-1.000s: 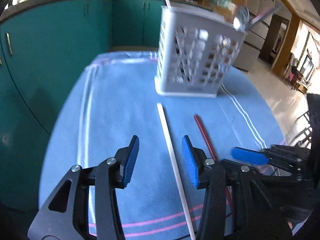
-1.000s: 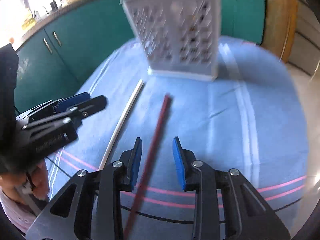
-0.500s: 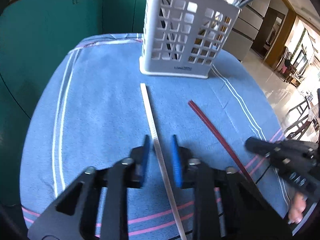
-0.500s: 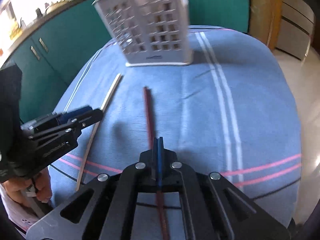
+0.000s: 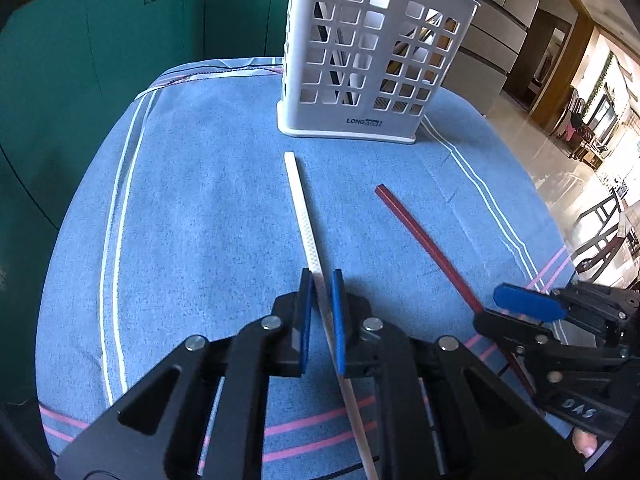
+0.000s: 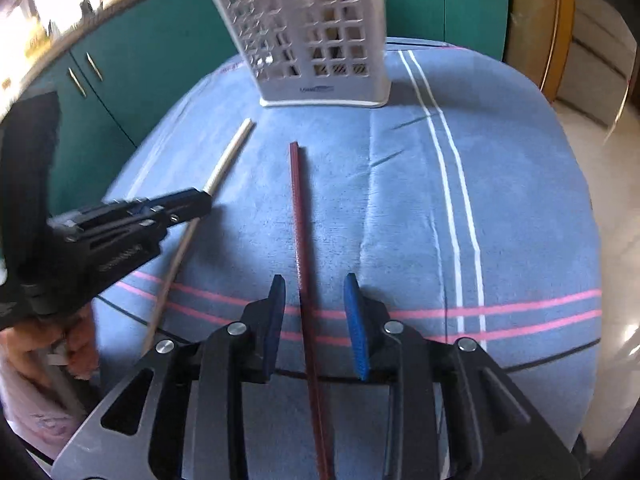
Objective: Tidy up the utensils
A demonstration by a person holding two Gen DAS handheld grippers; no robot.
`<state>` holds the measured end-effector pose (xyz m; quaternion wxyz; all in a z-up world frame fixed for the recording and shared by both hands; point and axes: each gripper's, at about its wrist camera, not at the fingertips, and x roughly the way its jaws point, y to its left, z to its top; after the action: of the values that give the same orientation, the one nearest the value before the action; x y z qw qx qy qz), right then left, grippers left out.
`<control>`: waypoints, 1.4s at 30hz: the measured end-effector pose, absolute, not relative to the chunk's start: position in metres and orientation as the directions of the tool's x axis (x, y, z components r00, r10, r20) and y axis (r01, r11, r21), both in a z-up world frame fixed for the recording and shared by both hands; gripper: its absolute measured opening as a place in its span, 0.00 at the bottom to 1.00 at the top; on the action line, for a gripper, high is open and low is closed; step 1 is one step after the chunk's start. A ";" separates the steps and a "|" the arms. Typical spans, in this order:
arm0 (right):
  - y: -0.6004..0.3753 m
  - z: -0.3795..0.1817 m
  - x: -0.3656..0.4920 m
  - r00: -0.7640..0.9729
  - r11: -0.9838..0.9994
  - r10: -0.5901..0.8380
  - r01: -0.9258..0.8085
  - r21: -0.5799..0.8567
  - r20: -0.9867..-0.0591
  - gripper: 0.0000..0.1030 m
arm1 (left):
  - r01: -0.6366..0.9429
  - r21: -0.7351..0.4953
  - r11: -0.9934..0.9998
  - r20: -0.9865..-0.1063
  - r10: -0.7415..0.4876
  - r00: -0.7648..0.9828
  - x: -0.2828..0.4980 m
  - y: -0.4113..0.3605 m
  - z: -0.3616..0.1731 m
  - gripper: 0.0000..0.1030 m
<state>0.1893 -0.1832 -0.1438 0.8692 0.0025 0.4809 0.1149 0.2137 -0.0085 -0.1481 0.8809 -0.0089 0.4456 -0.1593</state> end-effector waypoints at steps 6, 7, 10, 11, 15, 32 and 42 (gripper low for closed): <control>-0.183 -0.146 0.188 0.502 0.967 0.242 -0.189 0.168 -0.830 0.06 | 0.272 -0.176 0.946 -0.776 -0.303 0.554 0.203 -0.004 -0.149 0.10; -0.189 -0.146 0.188 0.502 0.968 0.246 -0.164 0.188 -0.829 0.06 | 0.275 -0.176 0.945 -0.775 -0.305 0.553 0.201 -0.004 -0.149 0.09; -0.206 -0.145 0.185 0.508 0.973 0.230 -0.101 0.207 -0.830 0.06 | 0.296 -0.174 0.939 -0.775 -0.316 0.548 0.189 -0.004 -0.149 0.09; -0.211 -0.145 0.184 0.506 0.973 0.230 -0.089 0.215 -0.831 0.06 | 0.303 -0.178 0.936 -0.777 -0.323 0.541 0.185 -0.003 -0.149 0.08; -0.221 -0.145 0.176 0.495 0.965 0.259 -0.090 0.248 -0.829 0.06 | 0.322 -0.181 0.929 -0.792 -0.332 0.512 0.165 -0.001 -0.148 0.08; -0.220 -0.139 0.190 0.531 0.967 0.252 -0.100 0.235 -0.809 0.23 | 0.354 -0.183 0.917 -0.807 -0.346 0.478 0.156 -0.014 -0.146 0.16; -0.201 -0.137 0.235 0.510 0.974 0.227 -0.143 0.178 -0.830 0.23 | 0.285 -0.137 0.949 -0.841 -0.264 0.472 0.237 -0.032 -0.142 0.25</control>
<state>0.2352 -0.2010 -0.1369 0.8678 0.0433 0.4834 0.1064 0.2373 -0.0318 -0.1420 0.8580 0.0108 0.4881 -0.1597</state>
